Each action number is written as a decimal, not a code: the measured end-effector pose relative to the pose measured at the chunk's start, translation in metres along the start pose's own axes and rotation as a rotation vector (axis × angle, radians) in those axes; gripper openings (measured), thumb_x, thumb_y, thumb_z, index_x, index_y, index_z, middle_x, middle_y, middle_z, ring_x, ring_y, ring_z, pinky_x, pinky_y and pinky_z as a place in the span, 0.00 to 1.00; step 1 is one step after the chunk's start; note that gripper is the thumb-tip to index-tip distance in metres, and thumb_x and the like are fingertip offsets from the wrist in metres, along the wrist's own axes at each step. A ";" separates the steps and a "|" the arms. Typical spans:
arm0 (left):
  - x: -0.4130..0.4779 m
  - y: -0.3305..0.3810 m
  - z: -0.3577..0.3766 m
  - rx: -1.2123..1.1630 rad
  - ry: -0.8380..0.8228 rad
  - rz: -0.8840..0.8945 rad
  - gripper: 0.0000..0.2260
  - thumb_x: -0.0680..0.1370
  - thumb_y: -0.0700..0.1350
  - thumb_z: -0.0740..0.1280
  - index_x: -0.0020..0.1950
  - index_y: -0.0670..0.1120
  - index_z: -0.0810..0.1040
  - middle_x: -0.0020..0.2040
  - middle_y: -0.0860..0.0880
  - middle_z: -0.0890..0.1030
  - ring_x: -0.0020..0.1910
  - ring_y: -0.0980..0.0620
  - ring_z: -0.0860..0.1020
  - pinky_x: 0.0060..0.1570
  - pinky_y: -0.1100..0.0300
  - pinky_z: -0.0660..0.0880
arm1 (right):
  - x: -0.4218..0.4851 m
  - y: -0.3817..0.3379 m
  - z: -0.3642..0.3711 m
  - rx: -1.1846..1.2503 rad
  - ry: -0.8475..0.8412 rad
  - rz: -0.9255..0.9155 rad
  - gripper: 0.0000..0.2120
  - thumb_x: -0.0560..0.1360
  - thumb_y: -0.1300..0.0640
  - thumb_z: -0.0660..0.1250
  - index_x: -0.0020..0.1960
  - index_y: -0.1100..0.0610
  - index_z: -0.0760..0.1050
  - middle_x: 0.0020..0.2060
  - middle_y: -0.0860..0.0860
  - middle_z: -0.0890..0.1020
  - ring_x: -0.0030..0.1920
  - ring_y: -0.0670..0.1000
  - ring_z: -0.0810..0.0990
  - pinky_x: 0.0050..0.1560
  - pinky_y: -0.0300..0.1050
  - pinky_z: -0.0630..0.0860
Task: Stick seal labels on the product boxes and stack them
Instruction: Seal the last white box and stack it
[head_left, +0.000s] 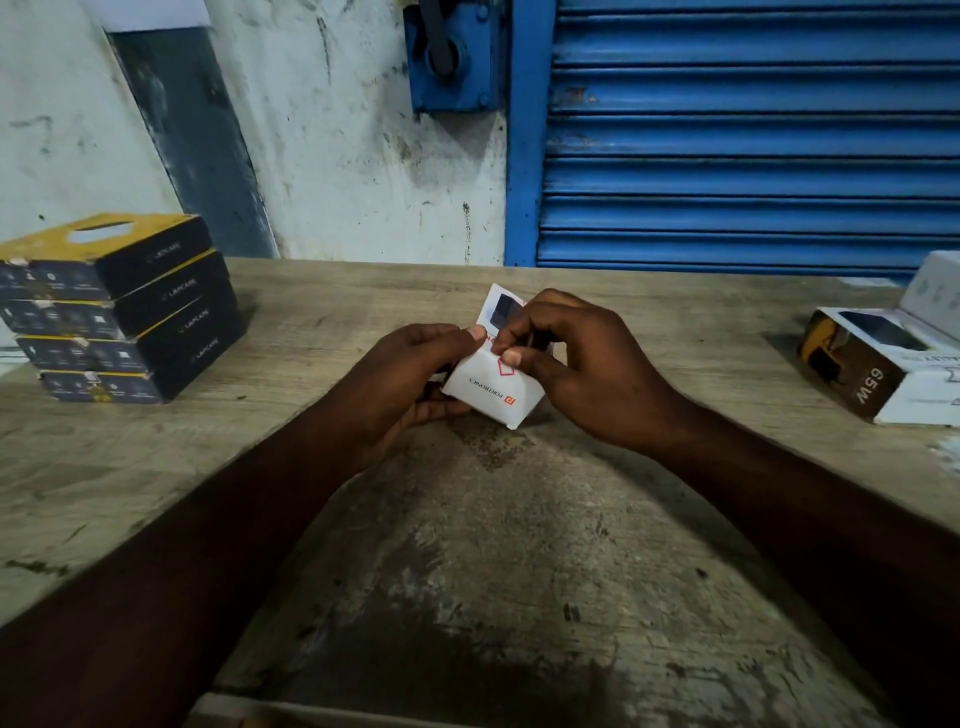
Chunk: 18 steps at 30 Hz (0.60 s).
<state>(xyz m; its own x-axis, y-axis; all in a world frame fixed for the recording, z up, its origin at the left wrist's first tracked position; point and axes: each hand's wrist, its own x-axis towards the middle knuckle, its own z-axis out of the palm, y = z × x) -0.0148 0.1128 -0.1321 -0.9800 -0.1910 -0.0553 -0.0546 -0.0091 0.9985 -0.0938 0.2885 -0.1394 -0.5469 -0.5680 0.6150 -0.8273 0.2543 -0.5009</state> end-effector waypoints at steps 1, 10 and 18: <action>0.000 0.000 0.000 0.000 0.001 0.000 0.08 0.79 0.51 0.68 0.49 0.48 0.83 0.44 0.48 0.87 0.45 0.53 0.85 0.52 0.54 0.81 | 0.000 0.000 -0.001 -0.001 -0.003 0.006 0.05 0.75 0.62 0.72 0.49 0.57 0.84 0.44 0.46 0.79 0.44 0.38 0.76 0.46 0.32 0.71; 0.002 -0.002 0.000 0.011 0.012 0.010 0.09 0.79 0.51 0.69 0.51 0.47 0.83 0.45 0.49 0.87 0.46 0.53 0.85 0.50 0.55 0.82 | 0.000 -0.006 -0.002 -0.056 -0.025 0.037 0.04 0.75 0.60 0.72 0.46 0.52 0.82 0.44 0.48 0.80 0.42 0.40 0.75 0.46 0.39 0.72; 0.008 -0.006 -0.001 0.011 0.055 0.000 0.22 0.76 0.52 0.73 0.66 0.44 0.77 0.54 0.44 0.86 0.53 0.48 0.85 0.51 0.52 0.82 | 0.001 -0.003 0.001 -0.194 -0.082 -0.012 0.02 0.77 0.56 0.64 0.47 0.50 0.75 0.46 0.47 0.74 0.46 0.47 0.73 0.45 0.43 0.69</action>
<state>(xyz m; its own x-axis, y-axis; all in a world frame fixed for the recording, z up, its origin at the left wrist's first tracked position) -0.0221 0.1101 -0.1383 -0.9680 -0.2449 -0.0553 -0.0574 0.0014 0.9983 -0.0918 0.2868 -0.1382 -0.5309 -0.6316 0.5650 -0.8474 0.3885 -0.3619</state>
